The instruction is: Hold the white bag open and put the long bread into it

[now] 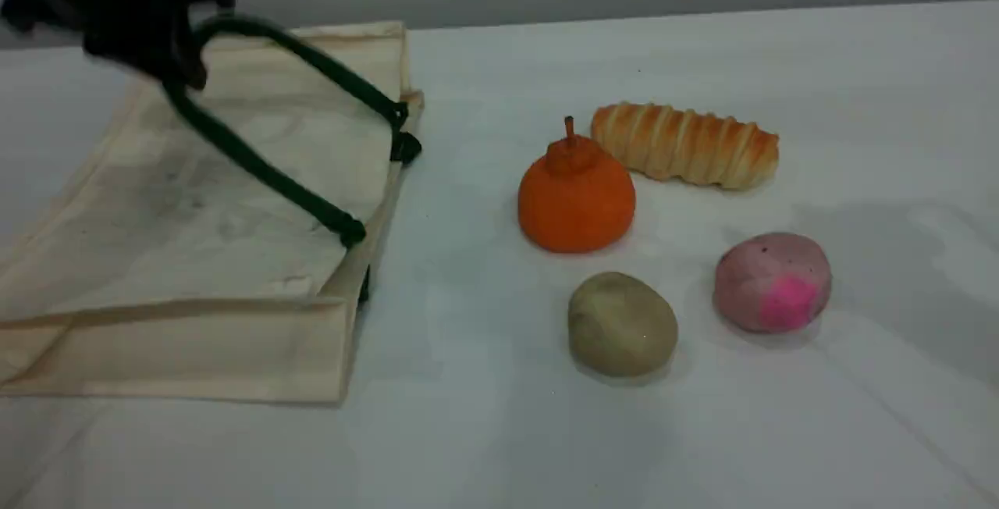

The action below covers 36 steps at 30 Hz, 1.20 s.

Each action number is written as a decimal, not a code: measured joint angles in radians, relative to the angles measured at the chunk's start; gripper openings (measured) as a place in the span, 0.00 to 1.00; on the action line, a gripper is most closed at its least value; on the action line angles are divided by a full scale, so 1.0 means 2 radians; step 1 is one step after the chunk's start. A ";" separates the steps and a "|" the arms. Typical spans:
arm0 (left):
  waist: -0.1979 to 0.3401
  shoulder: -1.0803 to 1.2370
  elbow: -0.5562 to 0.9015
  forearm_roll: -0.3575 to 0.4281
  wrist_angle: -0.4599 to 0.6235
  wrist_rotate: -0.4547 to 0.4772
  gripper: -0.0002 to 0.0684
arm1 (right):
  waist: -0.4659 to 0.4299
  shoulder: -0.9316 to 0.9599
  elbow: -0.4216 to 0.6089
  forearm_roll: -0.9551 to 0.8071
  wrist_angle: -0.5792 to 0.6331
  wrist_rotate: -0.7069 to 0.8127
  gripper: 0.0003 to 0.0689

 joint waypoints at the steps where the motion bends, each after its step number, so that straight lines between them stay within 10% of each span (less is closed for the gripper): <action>1: -0.004 -0.007 -0.013 -0.010 0.016 0.017 0.13 | 0.000 0.008 -0.006 0.000 -0.003 -0.006 0.71; 12: -0.013 -0.105 -0.125 -0.152 0.200 0.137 0.13 | 0.000 0.093 -0.045 0.022 -0.018 -0.071 0.71; 36: -0.013 -0.232 -0.129 -0.188 0.300 0.145 0.13 | 0.000 0.220 -0.085 0.067 -0.100 -0.104 0.71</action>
